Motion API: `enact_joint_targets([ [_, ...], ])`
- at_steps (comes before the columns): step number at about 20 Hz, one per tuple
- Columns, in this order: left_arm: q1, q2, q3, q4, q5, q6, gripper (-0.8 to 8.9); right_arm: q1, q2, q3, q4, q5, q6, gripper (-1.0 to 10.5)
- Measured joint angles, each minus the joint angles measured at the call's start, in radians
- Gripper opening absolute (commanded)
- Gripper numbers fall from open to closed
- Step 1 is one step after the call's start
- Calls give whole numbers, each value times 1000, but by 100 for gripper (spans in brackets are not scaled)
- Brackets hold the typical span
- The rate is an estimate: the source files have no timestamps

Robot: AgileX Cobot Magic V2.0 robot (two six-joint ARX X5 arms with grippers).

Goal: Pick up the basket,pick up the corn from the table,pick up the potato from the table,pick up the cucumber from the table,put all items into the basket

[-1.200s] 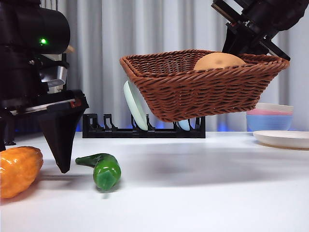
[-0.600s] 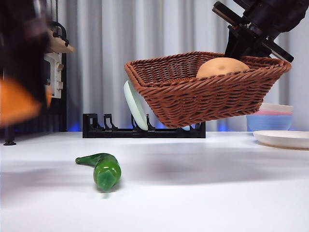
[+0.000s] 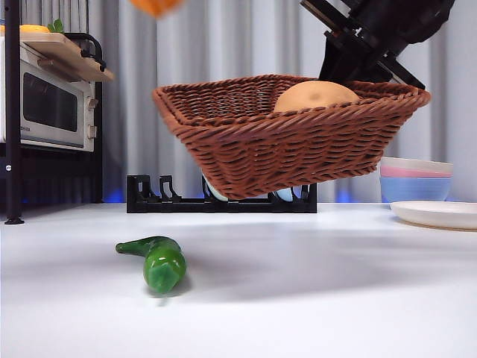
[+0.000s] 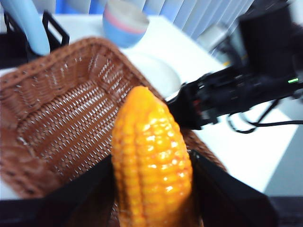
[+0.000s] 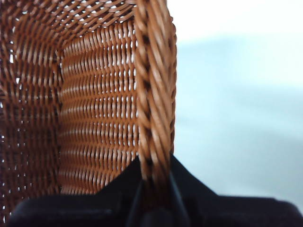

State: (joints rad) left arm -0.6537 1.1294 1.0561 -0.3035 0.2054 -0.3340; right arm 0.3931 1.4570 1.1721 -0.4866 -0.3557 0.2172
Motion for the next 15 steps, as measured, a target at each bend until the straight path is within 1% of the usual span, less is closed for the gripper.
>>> enact_joint_targets([
  [2,-31,73,0,43,-65,-2,-8,11,0,0,0,0,5,-16],
  [4,-45,137,0,45,-70,-5,2,18,0,0,0,0,9,-16],
  [5,-51,160,0,45,-72,-7,48,20,0,0,0,0,13,-16],
  [6,-58,177,0,45,-72,-7,188,20,0,0,0,0,18,-16],
  [7,-64,187,0,45,-72,-7,361,20,0,0,0,0,23,-16],
  [8,-66,193,0,45,-72,-7,476,20,0,0,0,0,26,-16],
  [9,-67,198,0,45,-72,-7,504,20,0,0,0,0,29,-16],
  [11,-67,198,0,45,-72,-9,504,20,0,0,0,-1,34,-16],
  [15,-67,193,0,39,-72,-46,503,20,0,0,-2,-2,36,-16],
])
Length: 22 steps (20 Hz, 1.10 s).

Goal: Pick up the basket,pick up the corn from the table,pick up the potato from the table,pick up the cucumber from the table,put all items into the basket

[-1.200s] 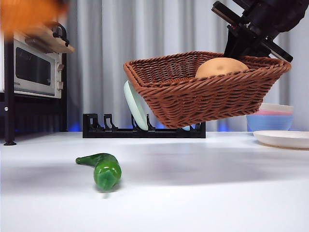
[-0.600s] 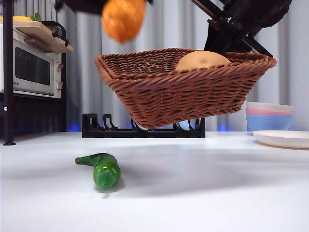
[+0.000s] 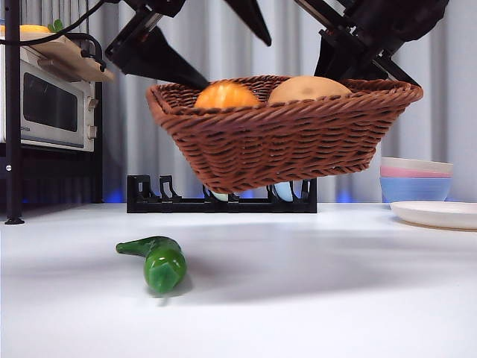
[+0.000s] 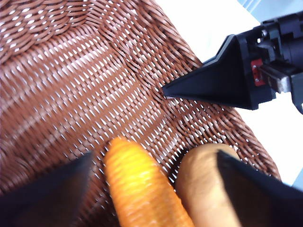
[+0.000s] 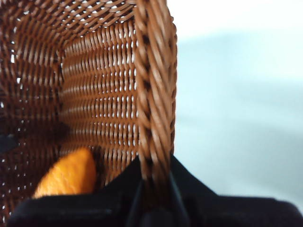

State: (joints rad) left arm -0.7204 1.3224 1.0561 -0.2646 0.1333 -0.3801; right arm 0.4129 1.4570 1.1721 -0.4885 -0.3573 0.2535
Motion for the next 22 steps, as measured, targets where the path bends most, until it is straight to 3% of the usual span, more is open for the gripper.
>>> enact_joint_targets([
  [5,-10,-212,-2,-119,-1,-10,503,-9,0,0,7,2,1,-16],
  [10,-43,-419,-1,-489,-53,-1,503,-51,0,0,103,2,6,-16],
  [13,-100,-406,-22,-675,-173,5,502,-91,0,0,153,1,21,-16],
  [15,-130,-384,-86,-660,-213,-8,502,-121,0,0,174,1,23,-16],
  [22,-139,-169,-183,-442,-209,-71,498,-205,0,0,137,1,25,-16],
])
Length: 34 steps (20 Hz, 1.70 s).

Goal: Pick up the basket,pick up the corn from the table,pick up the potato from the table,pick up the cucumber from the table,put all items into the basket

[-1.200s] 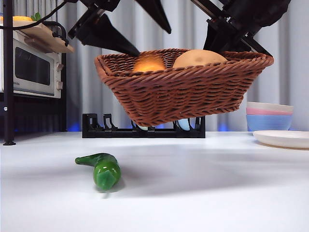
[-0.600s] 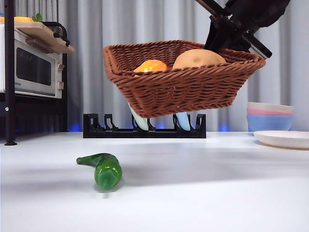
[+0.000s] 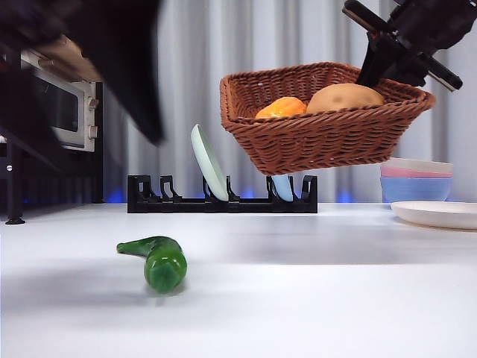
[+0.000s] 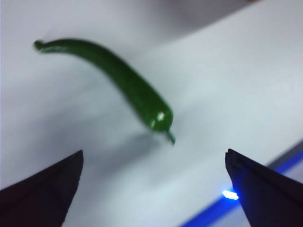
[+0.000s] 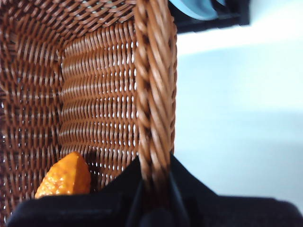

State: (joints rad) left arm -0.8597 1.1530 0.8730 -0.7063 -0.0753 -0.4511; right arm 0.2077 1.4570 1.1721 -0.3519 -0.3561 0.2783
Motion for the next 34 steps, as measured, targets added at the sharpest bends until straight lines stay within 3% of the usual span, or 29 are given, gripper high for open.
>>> enact_joint_targets([
  [8,105,330,0,230,80,-6,496,-37,-14,0,-75,-2,-1,-16],
  [12,155,398,0,320,84,-6,322,-47,-26,0,-84,-2,-1,-16],
  [13,161,404,0,331,82,-6,243,-46,-26,0,-85,-2,-2,-16],
  [15,166,408,0,334,79,1,-10,-45,-26,0,-86,-3,-2,-16],
  [19,166,412,0,314,90,58,-8,-45,-26,0,-86,-2,-1,-16],
  [23,163,365,11,129,279,200,-8,-45,-26,0,-93,-2,-2,-16],
  [26,117,224,27,-57,505,338,-8,-44,-27,0,-95,-2,-3,-16],
  [28,83,101,57,-9,660,381,-8,-35,-27,0,-99,-1,-5,-16],
  [29,72,44,81,53,680,379,-8,-23,-27,0,-105,1,-5,-16],
  [31,66,-34,134,222,640,333,-8,11,-27,0,-124,0,-5,-16],
  [34,65,-54,187,450,428,249,-8,74,-27,0,-154,0,-5,-16],
])
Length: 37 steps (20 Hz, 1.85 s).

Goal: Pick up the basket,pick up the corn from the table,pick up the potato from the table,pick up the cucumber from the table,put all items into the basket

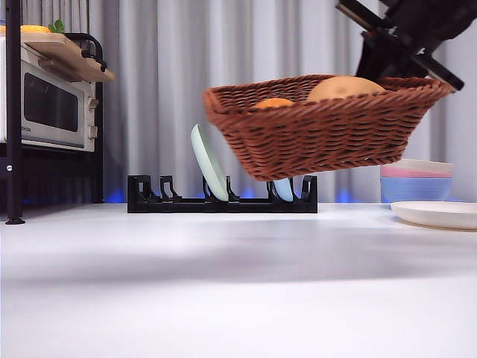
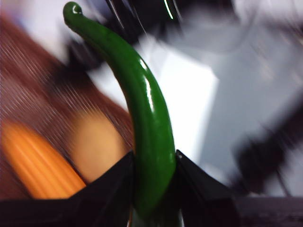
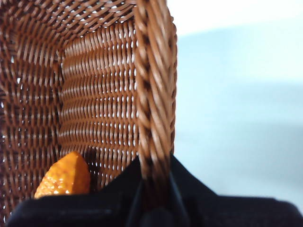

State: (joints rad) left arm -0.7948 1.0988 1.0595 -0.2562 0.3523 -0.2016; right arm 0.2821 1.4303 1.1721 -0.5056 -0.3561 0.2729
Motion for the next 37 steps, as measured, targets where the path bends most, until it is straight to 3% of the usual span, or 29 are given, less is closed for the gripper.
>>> enact_joint_targets([
  [3,2,37,2,68,-285,-27,-8,68,0,0,-36,0,0,-16],
  [5,24,76,1,88,-372,-29,-8,109,-1,0,-46,0,0,-16],
  [11,107,232,0,90,-334,-40,3,175,-1,0,-44,2,0,-16],
  [12,107,246,-2,87,-332,-40,44,177,-1,0,-44,2,0,-16],
  [13,107,249,-4,85,-331,-40,178,177,-1,0,-45,2,1,-16],
  [14,107,247,-4,92,-330,-40,382,177,-1,0,-44,2,1,-16],
  [15,108,245,-4,102,-330,-43,506,177,-1,0,-44,5,1,-16],
  [16,108,243,-4,108,-331,-45,534,177,-1,0,-44,6,1,-16],
  [23,108,191,-4,101,-330,-54,534,176,2,0,-4,8,17,-16],
  [31,108,-131,-3,-34,-330,-57,533,105,233,0,136,9,161,-16],
  [37,108,-285,-3,-164,-331,-58,533,43,351,0,121,61,181,-16],
])
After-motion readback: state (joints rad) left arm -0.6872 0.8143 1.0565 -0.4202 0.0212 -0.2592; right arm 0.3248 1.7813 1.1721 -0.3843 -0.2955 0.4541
